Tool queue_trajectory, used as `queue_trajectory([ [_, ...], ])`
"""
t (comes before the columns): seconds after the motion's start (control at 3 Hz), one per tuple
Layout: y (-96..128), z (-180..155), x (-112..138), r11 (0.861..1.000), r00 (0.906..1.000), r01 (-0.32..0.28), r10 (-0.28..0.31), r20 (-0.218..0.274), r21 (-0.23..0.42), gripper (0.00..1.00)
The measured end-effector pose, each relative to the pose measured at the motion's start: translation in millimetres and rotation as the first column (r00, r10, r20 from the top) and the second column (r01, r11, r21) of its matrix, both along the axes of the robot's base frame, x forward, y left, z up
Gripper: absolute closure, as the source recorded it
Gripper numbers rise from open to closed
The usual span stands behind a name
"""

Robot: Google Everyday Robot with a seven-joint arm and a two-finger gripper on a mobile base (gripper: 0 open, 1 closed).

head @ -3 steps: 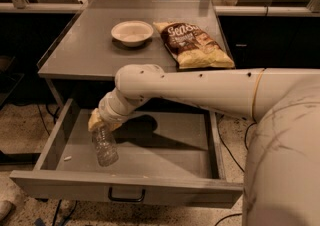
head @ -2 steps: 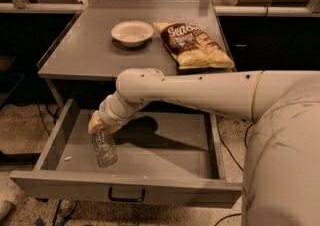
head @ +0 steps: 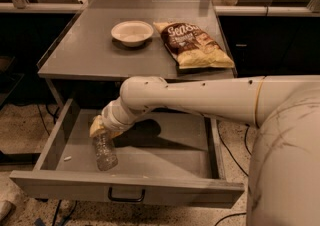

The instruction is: Place water bottle into top drawer

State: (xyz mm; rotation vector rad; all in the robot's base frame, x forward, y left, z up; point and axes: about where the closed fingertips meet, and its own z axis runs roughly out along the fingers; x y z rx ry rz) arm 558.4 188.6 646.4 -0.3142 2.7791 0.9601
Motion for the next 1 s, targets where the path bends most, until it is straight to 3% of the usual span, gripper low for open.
queue_trajectory([
  [0.67,-2.4,-35.5,-9.9,1.0,0.9997,0.02,-0.02,-0.012,0.009,1.0],
  [1.0,-2.4,-33.6,-10.0,1.0,0.9997,0.02,-0.02,-0.012,0.009,0.81],
])
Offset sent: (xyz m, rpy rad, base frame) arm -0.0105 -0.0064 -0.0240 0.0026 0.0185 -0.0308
